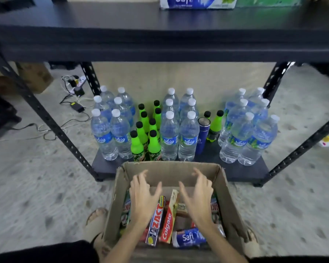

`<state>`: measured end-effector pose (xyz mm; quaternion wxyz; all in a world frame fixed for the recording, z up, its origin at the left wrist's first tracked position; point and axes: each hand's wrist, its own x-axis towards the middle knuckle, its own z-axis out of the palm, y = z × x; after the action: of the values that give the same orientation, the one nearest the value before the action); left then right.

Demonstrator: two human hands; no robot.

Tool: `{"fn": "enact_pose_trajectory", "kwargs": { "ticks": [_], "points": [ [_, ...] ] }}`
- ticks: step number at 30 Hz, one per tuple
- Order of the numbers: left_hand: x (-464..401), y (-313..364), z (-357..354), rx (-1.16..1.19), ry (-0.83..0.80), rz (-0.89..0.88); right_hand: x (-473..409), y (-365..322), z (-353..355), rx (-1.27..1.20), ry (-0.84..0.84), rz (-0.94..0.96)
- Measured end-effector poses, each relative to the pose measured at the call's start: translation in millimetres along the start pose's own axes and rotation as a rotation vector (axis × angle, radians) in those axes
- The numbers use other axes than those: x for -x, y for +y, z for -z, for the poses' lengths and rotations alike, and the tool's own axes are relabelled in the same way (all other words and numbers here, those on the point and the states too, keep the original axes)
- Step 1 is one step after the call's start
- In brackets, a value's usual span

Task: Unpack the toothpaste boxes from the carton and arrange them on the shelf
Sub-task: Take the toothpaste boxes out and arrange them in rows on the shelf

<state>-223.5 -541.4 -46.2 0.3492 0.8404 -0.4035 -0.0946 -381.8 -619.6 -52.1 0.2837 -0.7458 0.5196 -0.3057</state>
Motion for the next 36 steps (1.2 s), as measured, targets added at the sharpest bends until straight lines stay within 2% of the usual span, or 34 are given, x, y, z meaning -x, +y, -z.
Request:
{"fn": "enact_pose_trajectory", "kwargs": {
  "ticks": [7,12,17,21,23,26,29,32,36],
  "points": [
    [13.5,-84.2,-37.4,-0.233,-0.207,0.172,33.4,56.1,-59.8,0.160,-0.211,-0.291],
    [19.9,-105.8,-64.5,-0.232,-0.283,0.280,47.1,80.1,-103.3,0.225,-0.309,-0.421],
    [19.9,-113.5,-85.1,-0.459,-0.286,0.208,40.5,76.0,-129.5,0.223,-0.330,-0.443],
    [21.3,-116.8,-96.8,-0.552,-0.296,0.184,38.4,73.9,-139.8,0.224,-0.287,-0.479],
    [21.8,-117.8,-99.1,-0.511,-0.254,0.196,40.0,77.5,-141.7,0.210,-0.261,-0.468],
    [25.3,-117.2,-98.1,-0.264,-0.192,0.208,43.8,84.3,-143.3,0.159,-0.215,-0.456],
    [31.2,-114.0,-100.2,-0.076,-0.317,0.206,46.9,87.3,-143.3,0.111,-0.191,-0.438],
    [35.4,-107.3,-107.2,-0.049,-0.442,0.239,47.5,86.7,-140.0,0.080,-0.161,-0.412],
    [38.3,-100.6,-113.9,-0.077,-0.518,0.243,42.8,85.3,-132.0,0.016,-0.113,-0.362]
  ]
}}
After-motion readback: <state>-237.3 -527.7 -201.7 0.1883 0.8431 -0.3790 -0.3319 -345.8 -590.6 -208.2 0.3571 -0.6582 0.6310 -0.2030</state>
